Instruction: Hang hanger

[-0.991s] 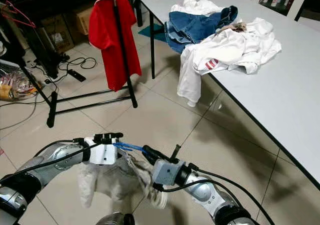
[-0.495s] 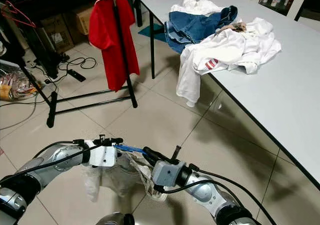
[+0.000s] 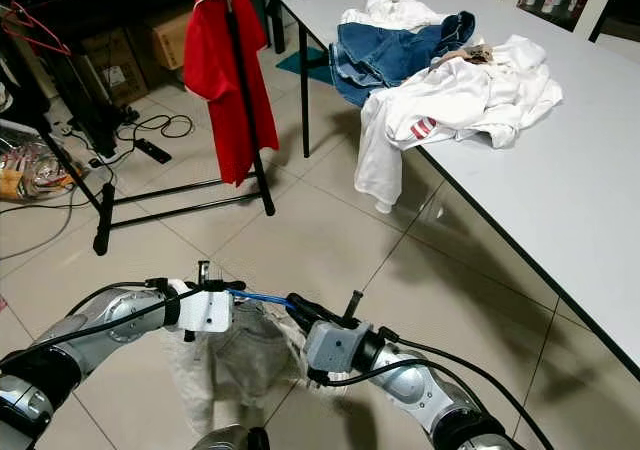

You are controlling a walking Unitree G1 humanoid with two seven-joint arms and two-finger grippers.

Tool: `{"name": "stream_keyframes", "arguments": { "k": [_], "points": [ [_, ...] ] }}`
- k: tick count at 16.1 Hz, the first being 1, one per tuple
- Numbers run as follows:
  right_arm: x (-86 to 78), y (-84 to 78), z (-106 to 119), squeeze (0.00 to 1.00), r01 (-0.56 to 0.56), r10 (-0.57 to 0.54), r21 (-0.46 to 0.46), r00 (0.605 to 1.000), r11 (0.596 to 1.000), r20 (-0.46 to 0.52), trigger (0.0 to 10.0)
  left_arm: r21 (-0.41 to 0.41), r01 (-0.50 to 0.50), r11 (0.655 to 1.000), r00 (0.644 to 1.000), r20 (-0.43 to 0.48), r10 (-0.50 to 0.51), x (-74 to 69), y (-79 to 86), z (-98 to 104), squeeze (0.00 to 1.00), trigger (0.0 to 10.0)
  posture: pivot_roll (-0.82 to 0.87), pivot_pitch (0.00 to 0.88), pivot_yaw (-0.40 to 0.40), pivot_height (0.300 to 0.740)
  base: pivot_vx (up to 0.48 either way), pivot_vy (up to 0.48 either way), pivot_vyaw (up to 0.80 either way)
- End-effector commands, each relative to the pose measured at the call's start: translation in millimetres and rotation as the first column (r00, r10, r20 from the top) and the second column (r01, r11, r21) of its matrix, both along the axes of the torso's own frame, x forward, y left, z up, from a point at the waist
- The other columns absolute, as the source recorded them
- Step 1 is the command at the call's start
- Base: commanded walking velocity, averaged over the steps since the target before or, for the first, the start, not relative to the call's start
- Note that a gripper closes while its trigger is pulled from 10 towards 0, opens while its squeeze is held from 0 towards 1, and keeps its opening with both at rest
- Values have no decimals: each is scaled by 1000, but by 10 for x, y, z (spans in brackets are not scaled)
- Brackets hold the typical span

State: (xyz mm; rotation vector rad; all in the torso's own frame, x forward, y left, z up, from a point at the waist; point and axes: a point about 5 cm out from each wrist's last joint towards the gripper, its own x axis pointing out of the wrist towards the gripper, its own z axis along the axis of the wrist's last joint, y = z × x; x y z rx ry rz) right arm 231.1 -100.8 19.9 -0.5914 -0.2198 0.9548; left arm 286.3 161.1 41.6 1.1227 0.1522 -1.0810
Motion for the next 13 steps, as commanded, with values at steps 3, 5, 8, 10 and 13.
{"name": "stream_keyframes", "arguments": {
  "k": [3, 5, 8, 10, 13],
  "points": [
    [118, 65, 189, 0, -24, 18, 59, 996, 998, 88, 10000, 11, -1, 1000, 1000, 29, 1, 36, -19, 25, 0, 0, 71, 0, 80, 740, 0, 0, 0],
    [108, 66, 179, 0, -33, 28, 55, 996, 998, 80, 10000, 11, -1, 1000, 1000, 31, 0, 38, -22, 26, 0, 0, 70, 0, 79, 740, 0, 0, 0],
    [91, 65, 183, 0, -42, 37, 56, 995, 998, 92, 10000, 11, 3, 1000, 999, 33, -3, 36, -26, 26, 0, 0, 67, 0, 82, 740, 0, 0, 0],
    [66, 66, 154, 0, -48, 44, 44, 996, 998, 78, 10000, 12, 7, 1000, 999, 32, -8, 29, -29, 22, 0, 0, 66, 0, 83, 740, 0, 0, 0],
    [65, 66, 147, 749, -42, 39, 60, 998, 997, 57, 10000, 13, 8, 1000, 999, 33, -8, 30, -27, 21, 0, 0, 66, 0, 83, 740, 0, 0, 0]
  ]
}}
